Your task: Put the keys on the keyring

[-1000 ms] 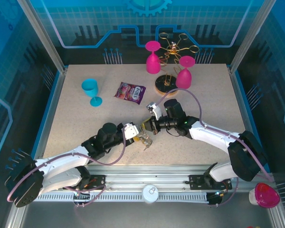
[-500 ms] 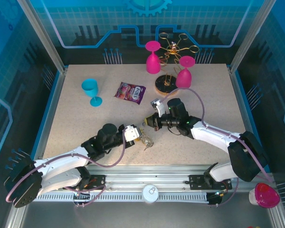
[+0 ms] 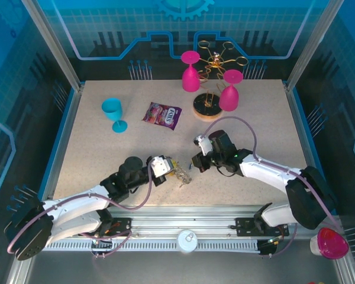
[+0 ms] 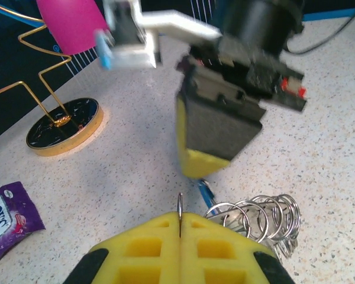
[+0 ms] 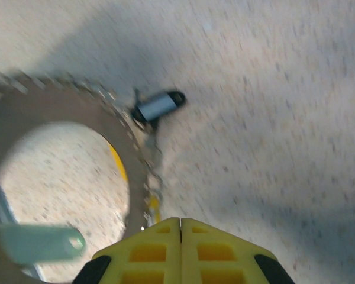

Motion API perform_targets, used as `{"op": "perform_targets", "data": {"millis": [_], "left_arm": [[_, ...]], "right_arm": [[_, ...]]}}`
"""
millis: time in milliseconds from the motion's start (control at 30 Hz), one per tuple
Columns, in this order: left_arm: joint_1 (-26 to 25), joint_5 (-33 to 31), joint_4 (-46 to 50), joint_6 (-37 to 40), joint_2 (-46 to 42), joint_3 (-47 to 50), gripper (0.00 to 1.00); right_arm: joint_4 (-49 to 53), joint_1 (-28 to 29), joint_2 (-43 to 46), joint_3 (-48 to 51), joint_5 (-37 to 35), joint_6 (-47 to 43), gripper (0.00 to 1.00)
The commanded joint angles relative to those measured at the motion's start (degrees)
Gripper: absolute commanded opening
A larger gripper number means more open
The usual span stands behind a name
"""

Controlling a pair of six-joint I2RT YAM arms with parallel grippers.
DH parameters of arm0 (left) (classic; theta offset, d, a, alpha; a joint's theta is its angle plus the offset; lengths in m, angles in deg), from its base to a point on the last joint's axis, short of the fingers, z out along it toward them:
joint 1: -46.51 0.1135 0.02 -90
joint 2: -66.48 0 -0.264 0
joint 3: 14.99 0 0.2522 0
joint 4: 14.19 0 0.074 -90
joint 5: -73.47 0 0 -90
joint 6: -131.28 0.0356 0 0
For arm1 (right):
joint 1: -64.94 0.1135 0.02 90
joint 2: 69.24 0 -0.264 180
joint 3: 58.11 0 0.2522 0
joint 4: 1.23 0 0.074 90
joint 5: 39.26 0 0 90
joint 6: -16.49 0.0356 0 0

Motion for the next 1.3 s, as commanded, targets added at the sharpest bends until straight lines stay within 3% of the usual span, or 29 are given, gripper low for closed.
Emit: {"op": "perform_targets", "data": {"millis": [0, 67, 200, 300, 500, 700, 1067, 1267], "left_arm": [[0.9, 3.1, -4.3, -3.5, -1.4, 0.6, 0.00], [1.4, 3.9, -4.6, -4.2, -1.4, 0.8, 0.00], [2.4, 5.6, -5.4, -5.7, -1.3, 0.9, 0.00], [3.2, 7.3, -6.7, -7.1, -1.4, 1.3, 0.00], [5.7, 13.2, -9.3, -10.0, -1.6, 2.0, 0.00], [6.8, 17.1, -11.4, -11.4, -1.8, 2.9, 0.00], [7.2, 18.7, -11.8, -11.7, -1.1, 2.7, 0.00], [7.2, 19.0, -12.4, -11.8, -0.5, 2.7, 0.00]], "right_arm": [[3.3, -0.5, -2.7, 1.4, -2.4, 0.7, 0.00], [2.3, -0.5, -4.0, 1.1, -1.8, 0.7, 0.00], [-0.8, -1.0, -2.2, 1.2, 0.3, -1.0, 0.32], [-6.6, -2.1, 3.8, 2.9, 4.8, -5.8, 0.42], [-20.9, -2.9, 8.9, 7.2, 20.6, -20.4, 0.35], [-34.0, -2.5, 4.6, 7.8, 32.2, -23.2, 0.33], [-34.4, -0.2, -0.2, 5.2, 33.4, -25.9, 0.27], [-34.9, 0.5, -1.6, 4.3, 34.9, -25.8, 0.17]]}}
